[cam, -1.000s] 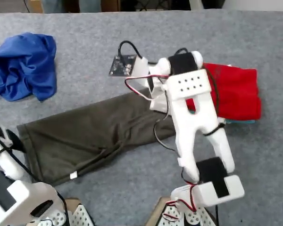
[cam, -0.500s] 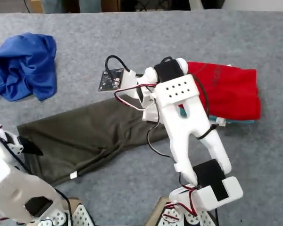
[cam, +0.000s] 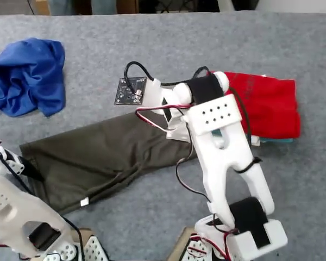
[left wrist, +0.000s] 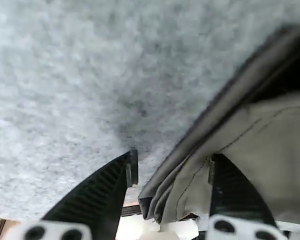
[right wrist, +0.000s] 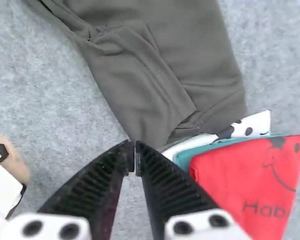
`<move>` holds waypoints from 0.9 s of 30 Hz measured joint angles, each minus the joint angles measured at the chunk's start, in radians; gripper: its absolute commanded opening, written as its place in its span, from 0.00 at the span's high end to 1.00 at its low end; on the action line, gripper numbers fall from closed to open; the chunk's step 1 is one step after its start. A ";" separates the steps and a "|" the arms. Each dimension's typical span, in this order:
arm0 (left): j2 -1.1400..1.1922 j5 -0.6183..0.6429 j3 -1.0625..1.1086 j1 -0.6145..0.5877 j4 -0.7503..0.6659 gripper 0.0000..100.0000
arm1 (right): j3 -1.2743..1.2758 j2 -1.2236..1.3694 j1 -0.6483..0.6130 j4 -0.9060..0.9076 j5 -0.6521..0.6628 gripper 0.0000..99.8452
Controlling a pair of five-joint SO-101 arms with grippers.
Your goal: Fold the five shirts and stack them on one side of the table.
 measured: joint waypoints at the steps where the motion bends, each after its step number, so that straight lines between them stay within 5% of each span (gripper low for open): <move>1: 0.005 -0.002 -0.003 0.005 0.002 0.76 | 0.000 -0.008 0.000 0.000 0.000 0.99; 14: 0.005 0.021 -0.006 0.063 -0.011 0.76 | 0.000 -0.020 0.000 0.000 0.000 0.99; 27: 0.003 0.060 -0.011 0.129 -0.015 0.97 | -0.008 -0.020 -0.002 0.000 0.000 0.99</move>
